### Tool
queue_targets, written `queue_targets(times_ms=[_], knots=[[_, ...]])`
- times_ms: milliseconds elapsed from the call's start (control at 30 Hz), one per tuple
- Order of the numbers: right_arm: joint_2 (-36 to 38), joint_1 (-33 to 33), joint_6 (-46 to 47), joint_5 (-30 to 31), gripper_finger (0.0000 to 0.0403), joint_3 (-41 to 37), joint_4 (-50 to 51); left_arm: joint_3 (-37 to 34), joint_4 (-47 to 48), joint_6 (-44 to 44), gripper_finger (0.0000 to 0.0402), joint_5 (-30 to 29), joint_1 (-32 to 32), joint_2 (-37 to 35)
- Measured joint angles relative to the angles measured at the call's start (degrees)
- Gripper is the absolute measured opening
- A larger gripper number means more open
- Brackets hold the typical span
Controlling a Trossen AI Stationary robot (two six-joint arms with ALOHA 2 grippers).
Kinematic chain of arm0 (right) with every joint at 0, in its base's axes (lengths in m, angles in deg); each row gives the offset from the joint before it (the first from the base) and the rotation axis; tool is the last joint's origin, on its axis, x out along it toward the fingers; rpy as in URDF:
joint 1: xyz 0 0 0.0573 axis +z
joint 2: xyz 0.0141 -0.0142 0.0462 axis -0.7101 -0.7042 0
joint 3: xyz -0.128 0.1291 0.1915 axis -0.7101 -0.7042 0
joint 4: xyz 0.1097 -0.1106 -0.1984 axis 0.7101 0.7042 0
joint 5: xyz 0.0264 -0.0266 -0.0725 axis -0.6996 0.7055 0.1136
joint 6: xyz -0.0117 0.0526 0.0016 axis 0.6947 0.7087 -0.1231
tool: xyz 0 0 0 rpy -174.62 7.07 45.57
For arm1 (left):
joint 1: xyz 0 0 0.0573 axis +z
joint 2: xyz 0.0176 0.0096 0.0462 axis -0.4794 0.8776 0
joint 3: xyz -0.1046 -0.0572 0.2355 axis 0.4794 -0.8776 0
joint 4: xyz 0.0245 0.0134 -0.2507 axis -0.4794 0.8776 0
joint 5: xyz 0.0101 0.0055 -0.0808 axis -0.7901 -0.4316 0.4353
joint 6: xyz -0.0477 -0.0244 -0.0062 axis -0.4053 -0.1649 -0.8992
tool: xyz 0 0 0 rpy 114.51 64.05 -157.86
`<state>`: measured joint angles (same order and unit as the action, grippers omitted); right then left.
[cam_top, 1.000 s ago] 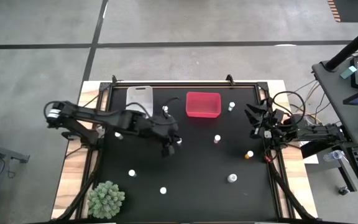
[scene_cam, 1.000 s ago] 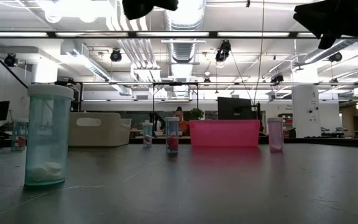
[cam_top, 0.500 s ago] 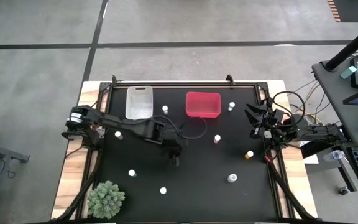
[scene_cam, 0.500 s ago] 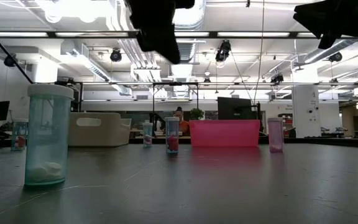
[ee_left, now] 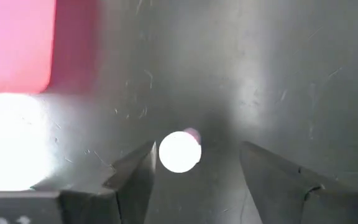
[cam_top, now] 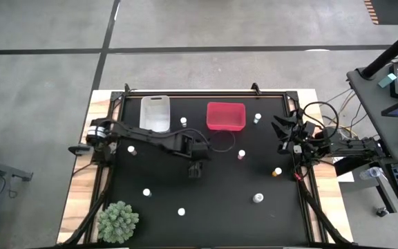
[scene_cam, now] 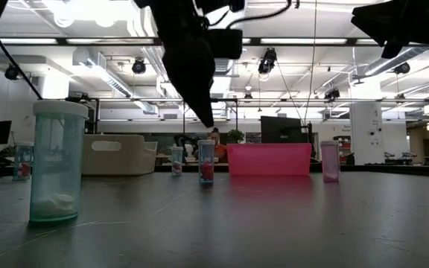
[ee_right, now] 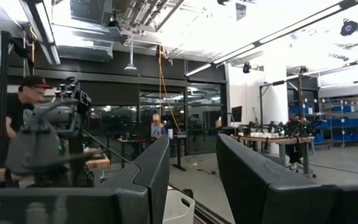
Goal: Pick and place medicine bottles into bin by pill shape (circle, oval)
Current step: Put the blue capsule bottle into the gray bin
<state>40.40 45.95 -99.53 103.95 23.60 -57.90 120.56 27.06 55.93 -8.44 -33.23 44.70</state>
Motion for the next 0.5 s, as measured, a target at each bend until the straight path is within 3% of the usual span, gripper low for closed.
queue_targets(times_ms=[500], knots=[[0.0,0.0,-0.9,0.0,0.0123,0.0,0.8,-3.1,-4.3,0.1,0.0221,3.7,2.7,2.0]])
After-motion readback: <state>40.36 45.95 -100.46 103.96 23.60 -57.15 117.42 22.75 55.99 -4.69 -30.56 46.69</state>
